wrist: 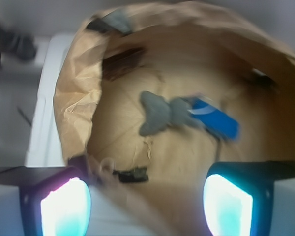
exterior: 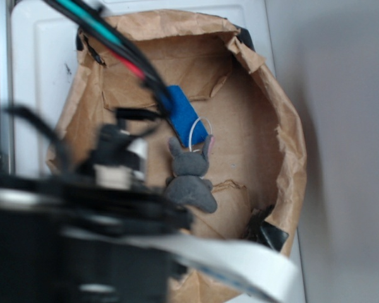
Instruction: Grab the gray animal.
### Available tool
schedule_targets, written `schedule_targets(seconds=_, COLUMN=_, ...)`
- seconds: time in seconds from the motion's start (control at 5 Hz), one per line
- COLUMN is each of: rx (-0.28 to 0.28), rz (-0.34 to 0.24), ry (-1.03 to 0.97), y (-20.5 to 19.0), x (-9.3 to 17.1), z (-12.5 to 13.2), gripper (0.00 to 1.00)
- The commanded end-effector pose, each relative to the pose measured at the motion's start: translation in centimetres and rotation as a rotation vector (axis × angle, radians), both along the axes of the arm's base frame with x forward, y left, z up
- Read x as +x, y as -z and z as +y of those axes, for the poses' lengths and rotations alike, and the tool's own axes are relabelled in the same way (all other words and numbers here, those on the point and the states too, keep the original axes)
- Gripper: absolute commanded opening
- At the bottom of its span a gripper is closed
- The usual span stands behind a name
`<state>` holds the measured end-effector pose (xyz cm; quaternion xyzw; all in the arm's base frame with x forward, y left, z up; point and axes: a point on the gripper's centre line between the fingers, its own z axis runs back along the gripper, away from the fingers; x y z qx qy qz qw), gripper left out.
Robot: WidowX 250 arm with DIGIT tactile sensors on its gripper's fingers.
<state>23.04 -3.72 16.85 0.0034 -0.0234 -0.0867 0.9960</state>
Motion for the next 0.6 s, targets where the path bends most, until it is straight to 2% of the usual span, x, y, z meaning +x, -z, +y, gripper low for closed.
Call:
schedule_targets(seconds=0.0, rx=-0.030, rz=0.059, ry=0.034, y=-0.40, x=2.15, z=1.73, gripper=1.00)
schedule_targets(seconds=0.2, rx=-0.030, rz=0.059, ry=0.034, y=-0.40, x=2.15, z=1.73, gripper=1.00)
schedule_targets(seconds=0.4, rx=-0.026, rz=-0.032, ry=0.285, y=-0.91, x=1.87, z=2.43, gripper=1.00)
